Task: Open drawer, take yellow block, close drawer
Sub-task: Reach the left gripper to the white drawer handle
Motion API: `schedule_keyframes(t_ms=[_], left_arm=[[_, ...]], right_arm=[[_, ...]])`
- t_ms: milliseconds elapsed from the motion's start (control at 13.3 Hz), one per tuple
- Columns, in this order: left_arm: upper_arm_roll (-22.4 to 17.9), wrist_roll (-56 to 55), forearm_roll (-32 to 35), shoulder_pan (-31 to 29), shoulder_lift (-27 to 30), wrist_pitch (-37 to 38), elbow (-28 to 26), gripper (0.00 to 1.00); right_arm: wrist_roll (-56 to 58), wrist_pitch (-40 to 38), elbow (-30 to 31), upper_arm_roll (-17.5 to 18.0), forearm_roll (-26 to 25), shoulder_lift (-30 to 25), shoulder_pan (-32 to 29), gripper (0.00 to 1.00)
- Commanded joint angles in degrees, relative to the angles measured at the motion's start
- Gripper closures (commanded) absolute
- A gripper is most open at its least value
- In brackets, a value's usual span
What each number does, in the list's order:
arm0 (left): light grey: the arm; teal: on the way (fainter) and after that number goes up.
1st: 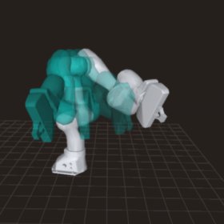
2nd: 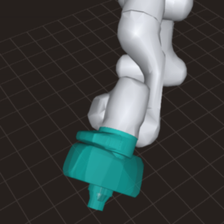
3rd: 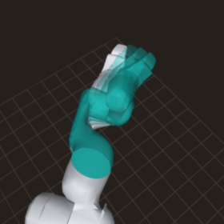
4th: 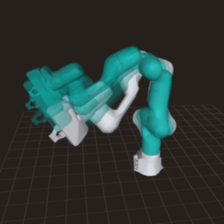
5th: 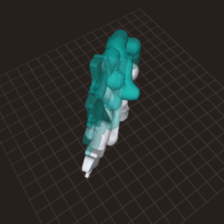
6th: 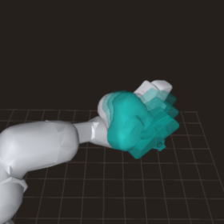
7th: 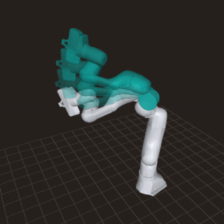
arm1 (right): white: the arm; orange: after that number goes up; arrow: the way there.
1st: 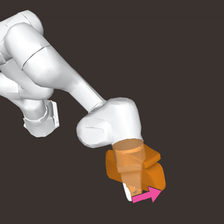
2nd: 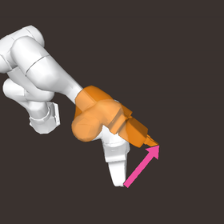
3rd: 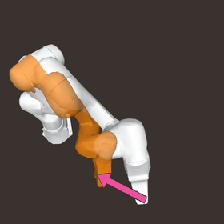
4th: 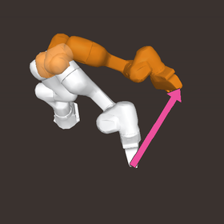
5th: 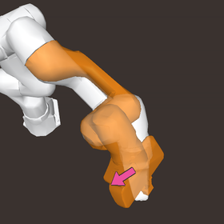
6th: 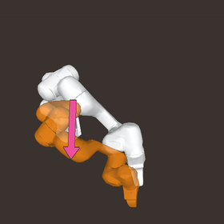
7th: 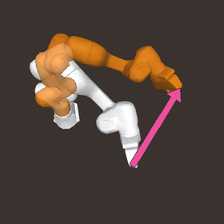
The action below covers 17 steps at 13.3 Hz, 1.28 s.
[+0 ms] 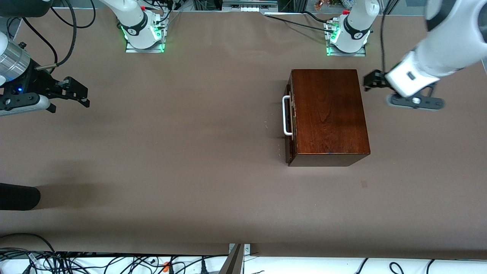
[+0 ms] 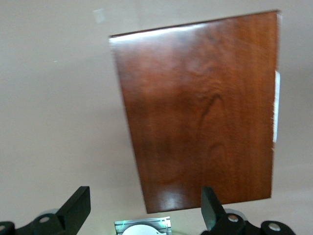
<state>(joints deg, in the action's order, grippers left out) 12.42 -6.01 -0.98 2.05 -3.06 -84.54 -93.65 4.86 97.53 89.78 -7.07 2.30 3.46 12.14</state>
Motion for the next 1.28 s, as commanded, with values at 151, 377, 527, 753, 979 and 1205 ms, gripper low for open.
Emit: schedule_keyframes(t_ms=[151, 377, 527, 753, 979, 1205], left_arm=[[9.7, -8.1, 0.5, 3.6, -8.5, -7.7, 3.4, 0.0], [9.6, -20.8, 9.7, 13.3, -14.4, -13.5, 4.3, 0.0], [9.6, -29.1, 14.8, 18.4, -18.1, -16.2, 4.6, 0.0], [9.5, -37.0, 19.1, 22.8, -22.5, -16.8, 4.3, 0.0], [9.3, -37.5, 22.7, 23.1, -25.4, -16.8, 3.8, 0.0], [9.1, -40.0, 23.7, 23.1, -28.1, -19.1, 3.6, 0.0]], right_arm=[[0.1, -0.9, -1.3, 0.0, 0.1, 0.4, -0.3, 0.0], [0.1, -0.9, -1.4, 0.0, 0.1, 0.4, -0.3, 0.0], [0.1, -0.9, -1.3, 0.0, 0.1, 0.4, -0.4, 0.0], [0.0, -0.9, -1.4, 0.0, 0.0, 0.4, -0.3, 0.0], [0.1, -0.5, -1.3, -0.1, 0.1, 0.5, -0.5, 0.0], [0.1, -0.3, -1.3, -0.4, -0.1, 0.5, -0.4, 0.0]])
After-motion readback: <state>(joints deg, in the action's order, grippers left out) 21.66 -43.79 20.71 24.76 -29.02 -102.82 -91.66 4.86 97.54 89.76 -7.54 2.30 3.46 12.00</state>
